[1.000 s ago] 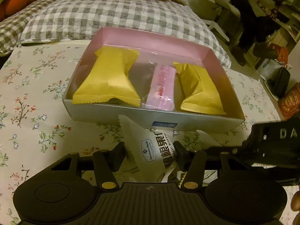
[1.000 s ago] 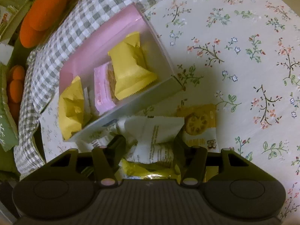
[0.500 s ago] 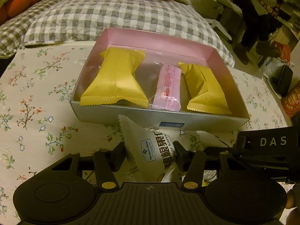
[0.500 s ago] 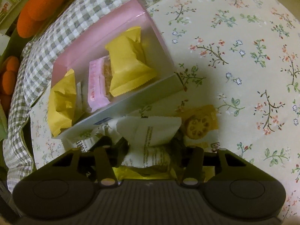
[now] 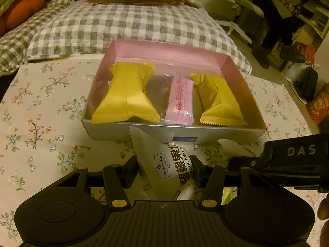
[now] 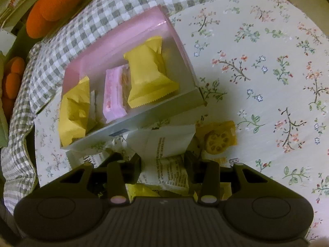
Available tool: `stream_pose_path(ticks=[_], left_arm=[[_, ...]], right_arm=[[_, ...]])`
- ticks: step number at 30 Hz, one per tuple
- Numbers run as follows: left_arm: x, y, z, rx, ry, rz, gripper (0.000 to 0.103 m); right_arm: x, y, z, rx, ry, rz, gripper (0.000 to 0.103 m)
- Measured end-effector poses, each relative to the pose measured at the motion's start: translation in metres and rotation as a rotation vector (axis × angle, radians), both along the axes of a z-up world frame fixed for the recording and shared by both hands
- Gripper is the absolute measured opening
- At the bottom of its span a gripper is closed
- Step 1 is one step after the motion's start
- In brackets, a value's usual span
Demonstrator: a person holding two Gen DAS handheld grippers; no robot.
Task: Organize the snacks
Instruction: 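Place both white packets into the tray between the yellow packs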
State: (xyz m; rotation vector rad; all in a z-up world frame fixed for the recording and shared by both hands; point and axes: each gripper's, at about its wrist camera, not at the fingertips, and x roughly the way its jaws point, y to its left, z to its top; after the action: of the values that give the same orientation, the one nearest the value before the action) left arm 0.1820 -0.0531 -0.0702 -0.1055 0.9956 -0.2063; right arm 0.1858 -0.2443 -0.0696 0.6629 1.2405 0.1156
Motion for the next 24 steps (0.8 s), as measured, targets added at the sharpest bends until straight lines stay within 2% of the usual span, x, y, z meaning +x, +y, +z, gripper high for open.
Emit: stream_pose_path(ticks=[5, 15, 24], left_arm=[[-0.004, 0.005, 0.006, -0.021, 0.013, -0.007, 0.051], [-0.016, -0.005, 0.024, -0.018, -0.024, -0.071, 0.051], [-0.020, -0.013, 0.036, 0.005, -0.064, -0.107, 0.051]], right_arm=[[-0.002, -0.010, 0.008, 0.005, -0.023, -0.024, 0.040], [-0.006, -0.010, 0.018, -0.004, -0.069, -0.014, 0.040], [-0.007, -0.005, 0.034, -0.077, -0.138, 0.029, 0.039]])
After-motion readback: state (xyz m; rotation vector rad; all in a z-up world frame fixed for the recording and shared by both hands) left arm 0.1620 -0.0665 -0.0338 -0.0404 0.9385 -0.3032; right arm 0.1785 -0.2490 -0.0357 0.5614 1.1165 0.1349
